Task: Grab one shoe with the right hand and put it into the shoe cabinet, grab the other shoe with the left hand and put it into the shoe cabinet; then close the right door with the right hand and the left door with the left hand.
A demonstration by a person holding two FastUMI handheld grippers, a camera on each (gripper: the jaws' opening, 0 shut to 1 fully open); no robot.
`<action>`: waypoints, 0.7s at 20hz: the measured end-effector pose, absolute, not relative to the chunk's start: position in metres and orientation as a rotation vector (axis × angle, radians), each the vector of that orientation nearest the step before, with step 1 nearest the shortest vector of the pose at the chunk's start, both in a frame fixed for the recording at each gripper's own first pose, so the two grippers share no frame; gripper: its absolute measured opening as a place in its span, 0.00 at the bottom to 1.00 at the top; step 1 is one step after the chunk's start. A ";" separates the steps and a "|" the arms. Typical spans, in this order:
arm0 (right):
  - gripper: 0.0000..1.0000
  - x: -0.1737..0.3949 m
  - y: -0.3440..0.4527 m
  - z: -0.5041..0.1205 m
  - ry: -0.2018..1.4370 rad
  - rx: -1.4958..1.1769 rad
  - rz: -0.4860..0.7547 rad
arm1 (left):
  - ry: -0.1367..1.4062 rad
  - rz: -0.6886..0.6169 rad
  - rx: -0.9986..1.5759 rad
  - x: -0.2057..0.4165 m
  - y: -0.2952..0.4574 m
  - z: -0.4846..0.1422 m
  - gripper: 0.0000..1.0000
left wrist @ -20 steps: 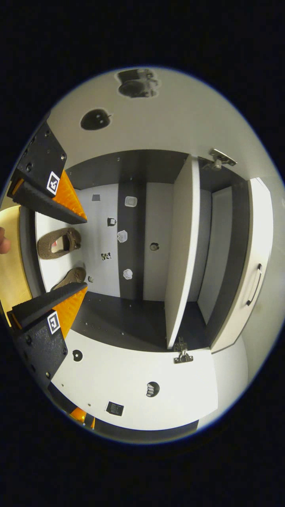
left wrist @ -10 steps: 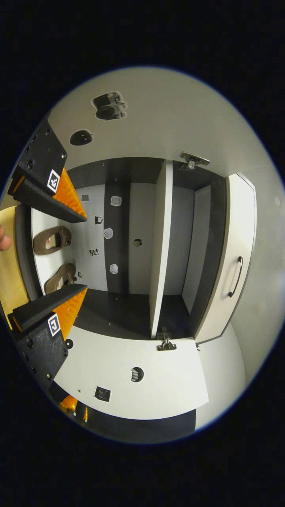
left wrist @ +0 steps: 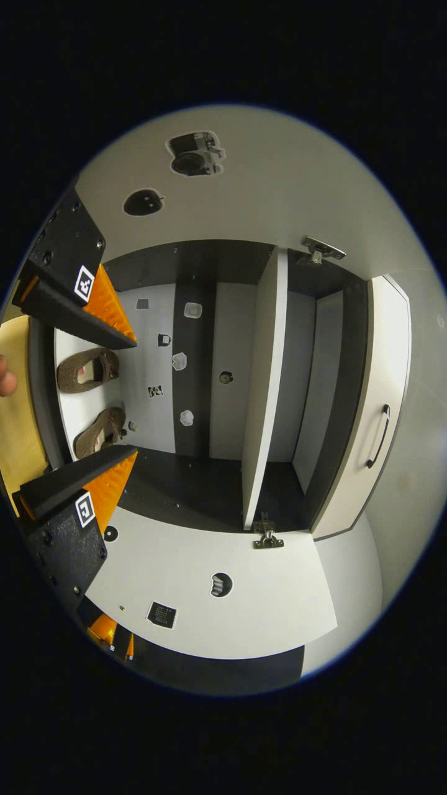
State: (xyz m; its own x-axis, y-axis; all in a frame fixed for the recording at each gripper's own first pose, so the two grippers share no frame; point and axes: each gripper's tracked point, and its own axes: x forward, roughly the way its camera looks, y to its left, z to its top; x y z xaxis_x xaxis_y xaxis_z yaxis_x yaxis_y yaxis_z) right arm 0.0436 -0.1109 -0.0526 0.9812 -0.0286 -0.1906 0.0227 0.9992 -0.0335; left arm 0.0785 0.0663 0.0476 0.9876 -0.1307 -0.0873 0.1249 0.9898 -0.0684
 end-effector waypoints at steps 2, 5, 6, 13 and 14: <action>0.83 0.044 -0.106 -0.053 0.193 -0.024 -0.009 | 0.085 -0.126 -0.055 0.075 0.068 0.049 0.95; 0.83 0.045 -0.102 -0.054 0.194 -0.017 0.008 | 0.074 -0.112 -0.038 0.072 0.074 0.053 0.95; 0.83 0.045 -0.100 -0.054 0.193 -0.009 0.013 | 0.072 -0.110 -0.038 0.070 0.075 0.053 0.95; 0.80 0.050 -0.066 -0.058 0.201 0.017 0.120 | 0.060 -0.109 -0.037 0.059 0.082 0.058 0.95; 0.80 0.052 -0.063 -0.059 0.203 0.024 0.127 | 0.056 -0.107 -0.032 0.057 0.083 0.059 0.95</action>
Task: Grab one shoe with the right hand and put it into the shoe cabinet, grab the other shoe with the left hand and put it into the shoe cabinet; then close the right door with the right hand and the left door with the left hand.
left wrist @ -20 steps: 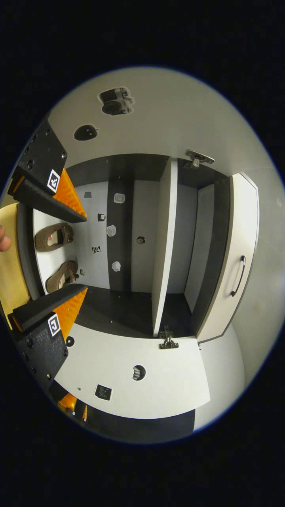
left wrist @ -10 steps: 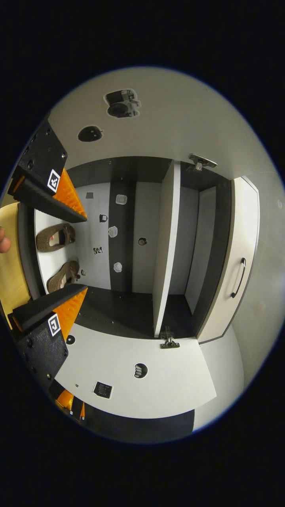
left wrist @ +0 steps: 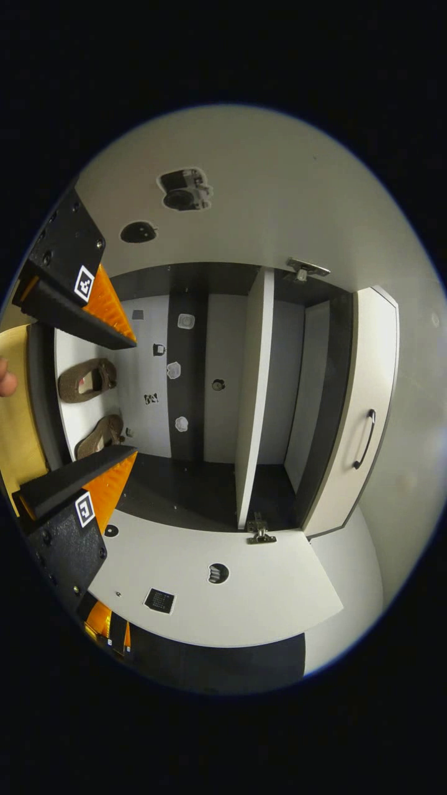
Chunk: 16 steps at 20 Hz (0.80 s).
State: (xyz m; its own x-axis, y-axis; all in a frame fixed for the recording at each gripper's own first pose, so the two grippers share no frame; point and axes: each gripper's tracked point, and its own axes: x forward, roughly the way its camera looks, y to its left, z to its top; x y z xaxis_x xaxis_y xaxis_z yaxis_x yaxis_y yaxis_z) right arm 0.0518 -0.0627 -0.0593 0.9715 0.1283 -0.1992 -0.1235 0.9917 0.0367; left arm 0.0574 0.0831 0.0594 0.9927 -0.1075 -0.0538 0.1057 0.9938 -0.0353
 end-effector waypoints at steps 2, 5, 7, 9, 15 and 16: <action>0.83 0.057 -0.059 -0.062 0.205 0.042 0.146 | 0.051 -0.115 -0.026 0.052 0.081 0.062 0.95; 0.80 0.059 -0.047 -0.066 0.213 0.076 0.190 | 0.042 -0.132 -0.024 0.042 0.078 0.067 0.95; 0.80 0.066 -0.036 -0.069 0.223 0.080 0.213 | 0.033 -0.133 -0.023 0.035 0.080 0.073 0.95; 0.80 0.074 -0.023 -0.074 0.232 0.065 0.234 | 0.029 -0.127 -0.026 0.028 0.084 0.077 0.95; 0.83 0.098 0.027 -0.082 0.253 0.101 0.331 | -0.005 -0.115 -0.004 0.001 0.096 0.088 0.95; 0.83 0.104 0.031 -0.083 0.250 0.096 0.332 | -0.013 -0.108 0.001 -0.003 0.098 0.091 0.95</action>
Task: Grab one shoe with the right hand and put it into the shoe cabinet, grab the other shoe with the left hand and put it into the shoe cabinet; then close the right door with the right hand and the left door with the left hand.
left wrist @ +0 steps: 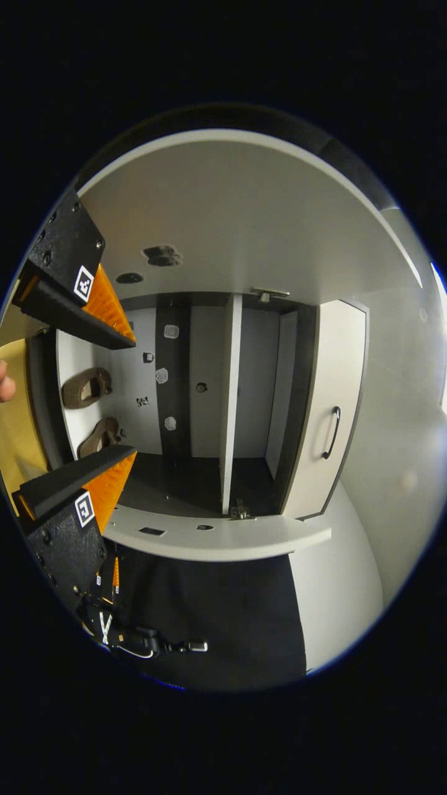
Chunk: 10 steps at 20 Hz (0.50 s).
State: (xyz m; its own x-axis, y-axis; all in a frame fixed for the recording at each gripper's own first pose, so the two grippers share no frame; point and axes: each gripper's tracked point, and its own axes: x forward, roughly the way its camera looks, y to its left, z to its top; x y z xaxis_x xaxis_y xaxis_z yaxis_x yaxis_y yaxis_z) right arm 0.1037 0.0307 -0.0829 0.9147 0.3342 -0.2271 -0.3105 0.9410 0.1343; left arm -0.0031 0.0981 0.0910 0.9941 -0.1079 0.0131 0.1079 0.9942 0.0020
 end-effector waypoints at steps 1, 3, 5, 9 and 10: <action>0.83 0.108 0.036 -0.083 0.250 0.098 0.344 | -0.021 -0.107 0.004 -0.006 0.096 0.093 0.95; 0.89 0.117 0.053 -0.085 0.256 0.104 0.374 | -0.027 -0.103 0.009 -0.012 0.096 0.094 0.96; 0.92 0.124 0.059 -0.085 0.252 0.095 0.382 | -0.020 -0.100 0.002 -0.019 0.095 0.092 0.94; 0.92 0.134 0.062 -0.086 0.251 0.107 0.380 | -0.004 -0.082 -0.036 -0.033 0.095 0.090 0.94; 0.96 0.135 0.063 -0.086 0.249 0.110 0.382 | -0.009 -0.067 -0.044 -0.039 0.098 0.091 0.93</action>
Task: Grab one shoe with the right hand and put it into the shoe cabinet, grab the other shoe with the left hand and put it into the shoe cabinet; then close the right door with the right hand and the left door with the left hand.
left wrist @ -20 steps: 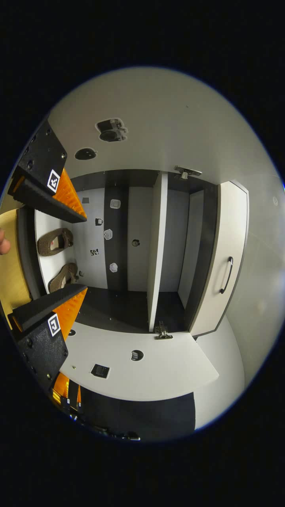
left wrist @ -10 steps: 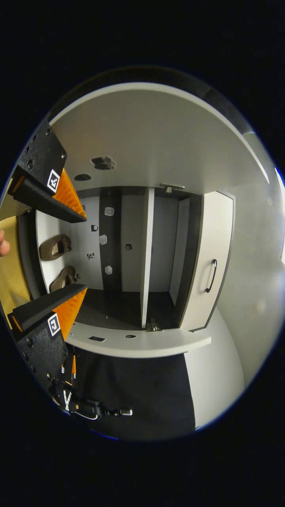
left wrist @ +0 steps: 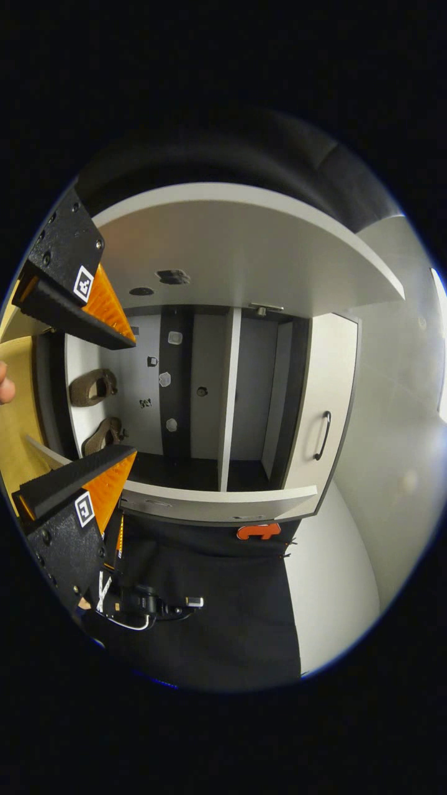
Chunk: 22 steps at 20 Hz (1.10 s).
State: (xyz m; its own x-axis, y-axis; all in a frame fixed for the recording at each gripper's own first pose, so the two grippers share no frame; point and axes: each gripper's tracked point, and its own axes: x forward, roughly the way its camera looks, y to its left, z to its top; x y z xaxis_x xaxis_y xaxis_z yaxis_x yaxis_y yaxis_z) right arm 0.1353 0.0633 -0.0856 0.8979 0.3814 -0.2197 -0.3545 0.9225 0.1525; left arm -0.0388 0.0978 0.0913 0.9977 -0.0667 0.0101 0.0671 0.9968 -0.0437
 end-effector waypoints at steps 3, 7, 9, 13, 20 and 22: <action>0.96 0.139 0.068 -0.088 0.244 0.104 0.380 | -0.024 -0.004 -0.039 -0.056 0.115 0.099 0.95; 0.98 0.150 0.080 -0.088 0.234 0.081 0.373 | -0.047 0.077 -0.028 -0.086 0.138 0.108 0.93; 0.96 0.156 0.085 -0.088 0.226 0.081 0.372 | -0.052 0.122 -0.027 -0.100 0.150 0.109 0.95; 0.97 0.164 0.092 -0.093 0.236 0.102 0.366 | -0.066 0.236 -0.004 -0.133 0.188 0.107 0.93; 0.98 0.152 0.086 -0.073 0.179 0.139 0.365 | -0.034 0.349 -0.003 -0.135 0.255 0.069 0.96; 0.97 0.148 0.084 -0.065 0.159 0.161 0.365 | -0.017 0.372 0.013 -0.134 0.270 0.058 0.95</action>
